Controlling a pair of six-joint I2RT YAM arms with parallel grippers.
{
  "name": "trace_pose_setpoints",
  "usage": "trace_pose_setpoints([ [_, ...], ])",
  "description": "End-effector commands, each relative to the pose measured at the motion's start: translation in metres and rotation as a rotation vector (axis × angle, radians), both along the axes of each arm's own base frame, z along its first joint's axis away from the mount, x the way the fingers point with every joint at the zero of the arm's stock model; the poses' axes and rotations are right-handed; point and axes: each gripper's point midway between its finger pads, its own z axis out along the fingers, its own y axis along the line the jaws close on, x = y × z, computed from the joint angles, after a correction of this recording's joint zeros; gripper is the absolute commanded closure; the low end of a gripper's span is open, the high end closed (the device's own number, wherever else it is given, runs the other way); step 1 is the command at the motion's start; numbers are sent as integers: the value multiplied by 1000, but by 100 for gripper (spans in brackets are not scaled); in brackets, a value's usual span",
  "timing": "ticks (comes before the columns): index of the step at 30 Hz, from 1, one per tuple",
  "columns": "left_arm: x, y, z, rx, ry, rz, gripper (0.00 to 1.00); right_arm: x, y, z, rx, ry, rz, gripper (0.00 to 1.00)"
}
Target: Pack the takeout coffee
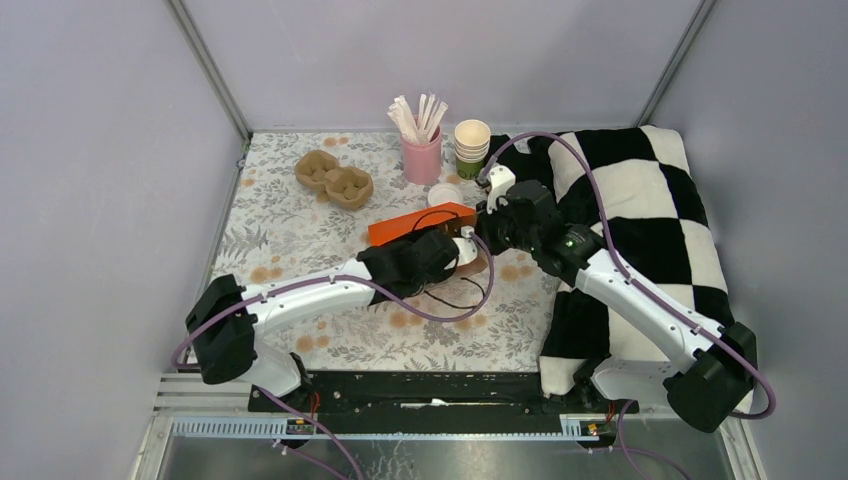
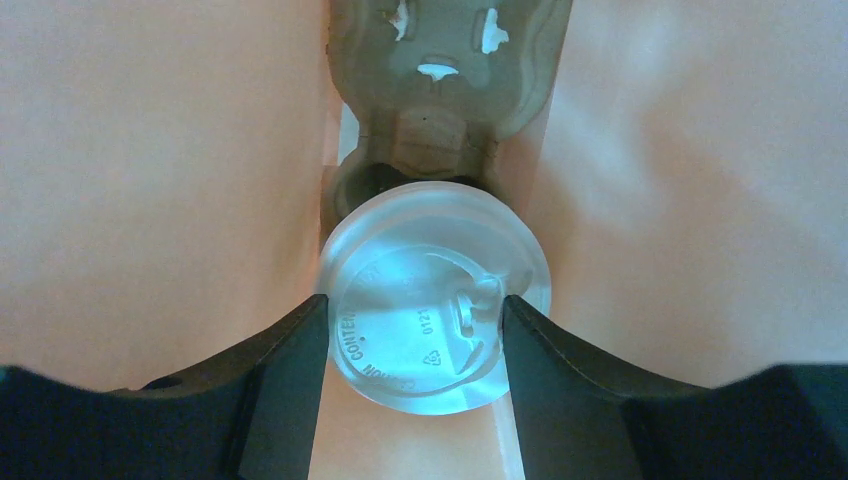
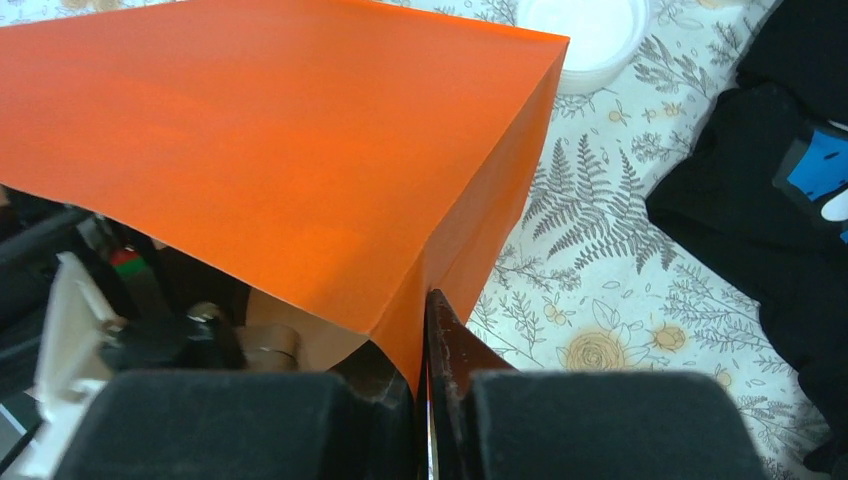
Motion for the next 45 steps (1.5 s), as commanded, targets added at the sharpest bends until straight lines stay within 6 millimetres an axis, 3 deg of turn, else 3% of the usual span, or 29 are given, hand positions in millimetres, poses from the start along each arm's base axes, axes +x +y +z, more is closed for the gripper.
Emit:
trace_pose_setpoints([
  [1, 10, -15, 15, -105, -19, 3, 62, 2, 0, 7, 60, 3, 14, 92],
  [27, 25, 14, -14, -212, 98, 31, 61, 0, 7, -5, 47, 32, 91, 91],
  [45, 21, 26, -63, -153, 233, 77, 59, 4, 9, -1, 47, 29, 91, 91],
])
